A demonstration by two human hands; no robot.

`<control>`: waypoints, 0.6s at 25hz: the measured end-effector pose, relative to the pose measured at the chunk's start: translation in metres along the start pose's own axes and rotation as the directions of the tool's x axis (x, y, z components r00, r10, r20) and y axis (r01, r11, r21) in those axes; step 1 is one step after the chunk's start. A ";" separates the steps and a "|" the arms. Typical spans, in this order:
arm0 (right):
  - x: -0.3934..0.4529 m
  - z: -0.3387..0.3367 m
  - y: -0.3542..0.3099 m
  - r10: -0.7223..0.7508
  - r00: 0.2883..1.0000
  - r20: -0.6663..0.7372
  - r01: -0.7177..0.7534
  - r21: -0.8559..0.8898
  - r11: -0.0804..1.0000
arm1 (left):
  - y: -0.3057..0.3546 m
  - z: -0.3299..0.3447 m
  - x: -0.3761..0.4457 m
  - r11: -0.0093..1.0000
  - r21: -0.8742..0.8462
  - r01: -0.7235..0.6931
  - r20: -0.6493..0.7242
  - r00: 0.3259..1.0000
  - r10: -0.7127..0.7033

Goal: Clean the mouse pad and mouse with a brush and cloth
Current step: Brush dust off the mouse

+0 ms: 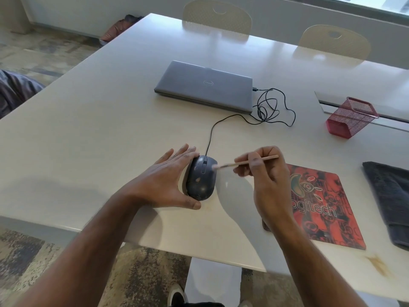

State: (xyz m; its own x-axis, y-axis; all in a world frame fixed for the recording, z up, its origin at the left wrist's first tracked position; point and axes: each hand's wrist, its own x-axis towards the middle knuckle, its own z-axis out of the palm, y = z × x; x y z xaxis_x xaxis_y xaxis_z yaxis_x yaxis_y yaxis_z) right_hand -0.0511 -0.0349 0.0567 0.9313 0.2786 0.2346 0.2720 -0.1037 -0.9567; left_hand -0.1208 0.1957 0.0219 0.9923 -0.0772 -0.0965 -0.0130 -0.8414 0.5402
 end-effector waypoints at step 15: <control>-0.006 -0.004 0.013 0.040 0.999 0.016 -0.040 0.038 0.998 | 0.000 0.000 0.000 1.000 -0.006 -0.004 0.001 1.000 0.004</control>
State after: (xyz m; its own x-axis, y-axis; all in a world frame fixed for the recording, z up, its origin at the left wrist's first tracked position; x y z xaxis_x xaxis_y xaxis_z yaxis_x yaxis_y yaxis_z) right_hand -0.0517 -0.0416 0.0436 0.9374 0.2893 0.1937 0.2250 -0.0789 -0.9712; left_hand -0.1206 0.1962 0.0220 0.9922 -0.0811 -0.0949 -0.0163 -0.8378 0.5458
